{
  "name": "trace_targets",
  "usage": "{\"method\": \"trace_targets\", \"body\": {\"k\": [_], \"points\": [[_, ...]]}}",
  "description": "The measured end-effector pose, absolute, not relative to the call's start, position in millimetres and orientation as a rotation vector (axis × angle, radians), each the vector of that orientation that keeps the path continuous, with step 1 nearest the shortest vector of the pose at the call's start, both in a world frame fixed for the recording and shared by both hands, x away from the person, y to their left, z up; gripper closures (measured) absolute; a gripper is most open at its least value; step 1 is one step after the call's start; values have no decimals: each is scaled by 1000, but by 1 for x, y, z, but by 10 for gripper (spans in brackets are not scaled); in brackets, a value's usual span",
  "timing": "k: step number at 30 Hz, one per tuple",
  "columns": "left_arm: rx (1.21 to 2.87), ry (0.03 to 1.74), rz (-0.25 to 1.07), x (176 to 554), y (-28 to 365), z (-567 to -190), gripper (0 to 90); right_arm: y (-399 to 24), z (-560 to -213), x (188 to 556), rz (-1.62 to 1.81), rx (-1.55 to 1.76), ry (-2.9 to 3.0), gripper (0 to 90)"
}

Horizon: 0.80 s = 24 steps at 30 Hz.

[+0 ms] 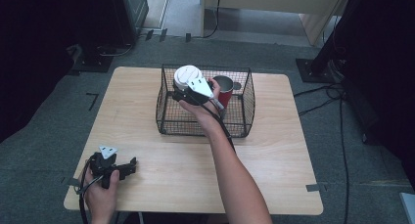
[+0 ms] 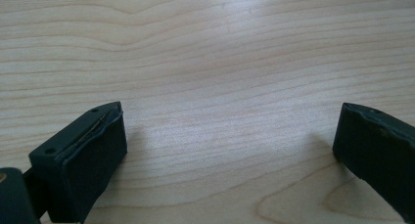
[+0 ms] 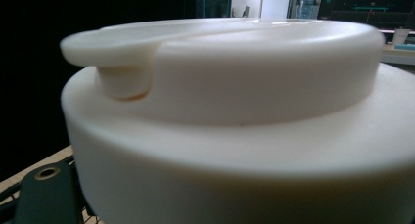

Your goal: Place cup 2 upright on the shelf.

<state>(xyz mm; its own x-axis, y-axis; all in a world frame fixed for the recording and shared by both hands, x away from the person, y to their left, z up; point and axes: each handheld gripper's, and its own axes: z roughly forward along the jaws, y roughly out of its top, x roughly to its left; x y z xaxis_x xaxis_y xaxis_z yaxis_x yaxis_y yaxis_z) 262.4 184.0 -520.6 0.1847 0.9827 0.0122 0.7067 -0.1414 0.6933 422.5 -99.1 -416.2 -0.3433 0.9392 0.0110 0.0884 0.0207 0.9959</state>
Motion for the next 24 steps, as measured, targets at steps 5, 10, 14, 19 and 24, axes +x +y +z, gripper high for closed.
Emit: {"method": "trace_targets", "body": {"k": [5, 10, 14, 19, 24], "points": [[1914, 1580, 650, 262, 184, -521, 0, -99, -424, 428, 1395, 1110, 1558, 156], [1913, 1580, 650, 262, 184, -521, 0, -99, -429, 431, 1390, 1123, 1576, 156], [1914, 1580, 650, 262, 184, -521, 0, -99, -431, 433, 1390, 1142, 1584, 156], [1914, 1580, 650, 262, 184, -521, 0, -101, -437, 437, 1364, 1164, 1605, 156], [1914, 1580, 650, 262, 184, -521, 0, -101, -440, 438, 1361, 1167, 1628, 156]]}}
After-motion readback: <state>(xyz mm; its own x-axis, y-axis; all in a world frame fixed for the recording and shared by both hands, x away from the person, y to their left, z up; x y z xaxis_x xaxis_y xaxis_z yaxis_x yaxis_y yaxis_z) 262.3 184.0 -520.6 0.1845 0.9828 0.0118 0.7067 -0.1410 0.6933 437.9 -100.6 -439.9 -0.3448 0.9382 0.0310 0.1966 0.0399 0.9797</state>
